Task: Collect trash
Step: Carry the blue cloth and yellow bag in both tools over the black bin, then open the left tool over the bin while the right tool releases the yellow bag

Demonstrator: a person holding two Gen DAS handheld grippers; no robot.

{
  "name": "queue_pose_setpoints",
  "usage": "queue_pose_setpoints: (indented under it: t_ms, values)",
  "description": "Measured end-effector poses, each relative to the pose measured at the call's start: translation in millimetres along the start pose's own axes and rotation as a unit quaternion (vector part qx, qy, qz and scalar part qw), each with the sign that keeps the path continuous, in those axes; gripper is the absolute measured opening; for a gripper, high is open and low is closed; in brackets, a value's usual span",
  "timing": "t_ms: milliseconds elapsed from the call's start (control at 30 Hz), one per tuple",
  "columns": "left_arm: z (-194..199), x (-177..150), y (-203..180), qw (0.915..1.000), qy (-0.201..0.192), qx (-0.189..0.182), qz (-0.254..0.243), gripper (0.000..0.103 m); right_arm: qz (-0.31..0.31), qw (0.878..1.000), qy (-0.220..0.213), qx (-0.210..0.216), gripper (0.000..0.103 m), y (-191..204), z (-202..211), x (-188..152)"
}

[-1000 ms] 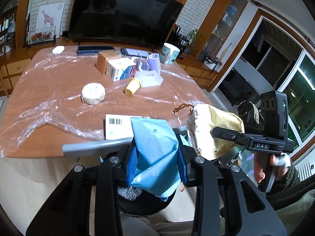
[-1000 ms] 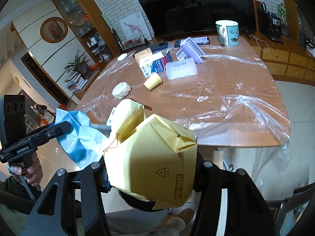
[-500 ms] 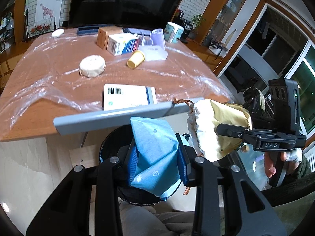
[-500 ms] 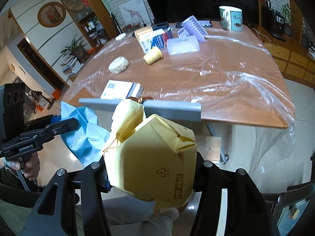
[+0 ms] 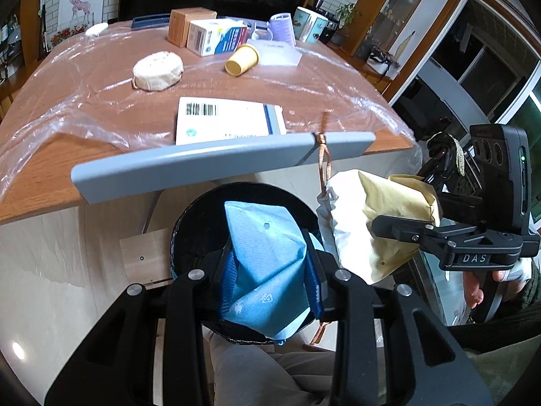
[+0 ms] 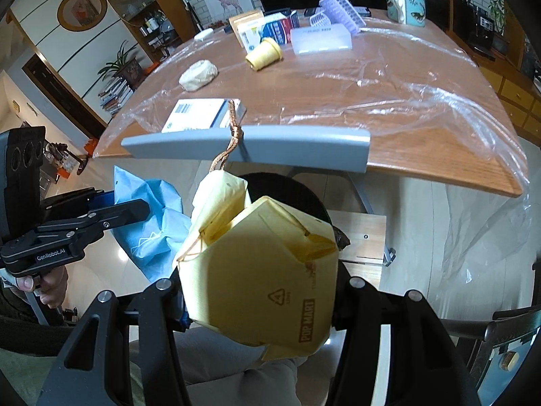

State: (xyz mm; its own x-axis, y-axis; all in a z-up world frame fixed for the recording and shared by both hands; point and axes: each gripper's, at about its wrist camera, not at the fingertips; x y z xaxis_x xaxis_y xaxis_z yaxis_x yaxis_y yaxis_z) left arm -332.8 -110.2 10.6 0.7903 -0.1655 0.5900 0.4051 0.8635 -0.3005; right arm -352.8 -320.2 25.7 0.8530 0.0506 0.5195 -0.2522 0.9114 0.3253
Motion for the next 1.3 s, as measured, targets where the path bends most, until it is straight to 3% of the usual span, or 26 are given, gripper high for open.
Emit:
queue_pose_setpoints:
  t_ms: [1100,1133,1167,1200,1233,1300]
  values:
    - [-60,-7,12,0.9977,0.054,0.041,-0.003,0.036,-0.003,0.998,0.059,-0.026,0.056,-10,-73,-6]
    - [-61,-7,13,0.9977,0.053,0.042,-0.002,0.038,-0.002,0.998,0.057,-0.027,0.058,-10,-73,-6]
    - [-61,-6,13,0.9979,0.053,0.038,0.001,0.045,0.000,0.998,0.055,-0.030,0.066,-9,-72,-5]
    - [-60,-5,13,0.9980,0.052,0.035,0.004,0.052,0.003,0.998,0.052,-0.034,0.073,-9,-70,-5]
    - [-59,-4,13,0.9982,0.048,0.037,0.005,0.066,0.007,0.998,0.048,-0.039,0.084,-8,-69,-4]
    - [-55,-2,12,0.9983,0.039,0.044,0.002,0.070,0.016,0.998,0.041,-0.049,0.087,-7,-65,-4]
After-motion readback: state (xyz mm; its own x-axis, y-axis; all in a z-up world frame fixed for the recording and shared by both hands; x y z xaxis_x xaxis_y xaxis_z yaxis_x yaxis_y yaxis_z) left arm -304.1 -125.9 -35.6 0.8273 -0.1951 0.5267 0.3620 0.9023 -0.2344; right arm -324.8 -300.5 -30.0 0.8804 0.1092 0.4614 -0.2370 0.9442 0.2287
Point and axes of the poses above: each gripper's, at about its wrist camera, not at the fingertips, and z roughly against the way its jaws point, y to its left, x to its top, and after that the axes turned 6 degrees about -y, right-handed
